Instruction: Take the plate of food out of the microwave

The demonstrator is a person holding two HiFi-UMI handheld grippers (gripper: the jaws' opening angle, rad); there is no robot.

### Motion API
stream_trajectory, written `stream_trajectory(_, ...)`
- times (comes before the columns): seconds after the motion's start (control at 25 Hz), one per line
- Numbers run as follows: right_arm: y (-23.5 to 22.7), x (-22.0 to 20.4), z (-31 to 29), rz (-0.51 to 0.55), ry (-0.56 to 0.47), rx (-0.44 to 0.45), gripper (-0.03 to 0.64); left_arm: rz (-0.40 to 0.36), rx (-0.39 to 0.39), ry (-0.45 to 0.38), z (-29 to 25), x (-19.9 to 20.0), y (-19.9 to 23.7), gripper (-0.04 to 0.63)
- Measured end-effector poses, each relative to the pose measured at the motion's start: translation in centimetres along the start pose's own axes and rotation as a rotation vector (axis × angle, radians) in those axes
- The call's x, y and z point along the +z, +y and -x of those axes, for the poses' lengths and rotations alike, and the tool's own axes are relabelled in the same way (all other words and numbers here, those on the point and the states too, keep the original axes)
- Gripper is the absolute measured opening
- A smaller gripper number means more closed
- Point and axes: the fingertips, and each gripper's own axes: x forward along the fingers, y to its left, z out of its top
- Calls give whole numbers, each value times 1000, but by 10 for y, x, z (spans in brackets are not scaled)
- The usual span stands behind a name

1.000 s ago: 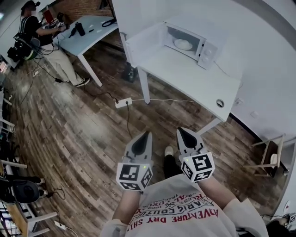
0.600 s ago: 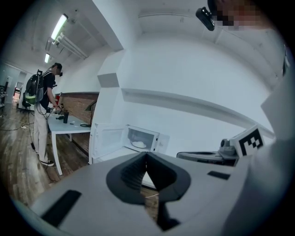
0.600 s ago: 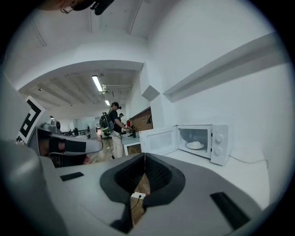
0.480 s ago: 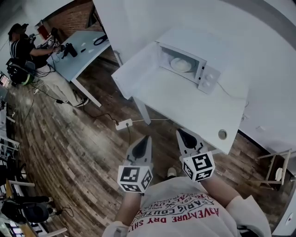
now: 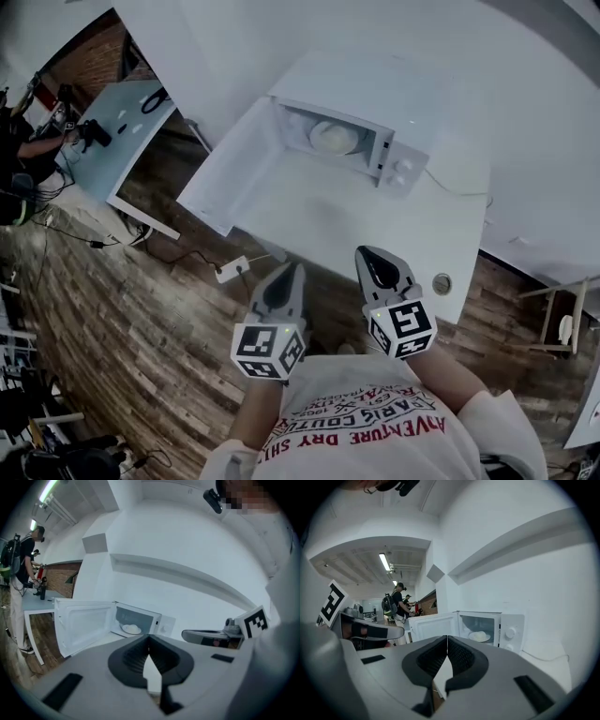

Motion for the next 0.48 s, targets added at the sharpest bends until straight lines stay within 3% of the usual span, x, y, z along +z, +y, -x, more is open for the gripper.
stream_trajectory(0.48, -82, 25, -92, -102, -18, -322, 12, -79, -305, 65, -162, 65, 41, 6)
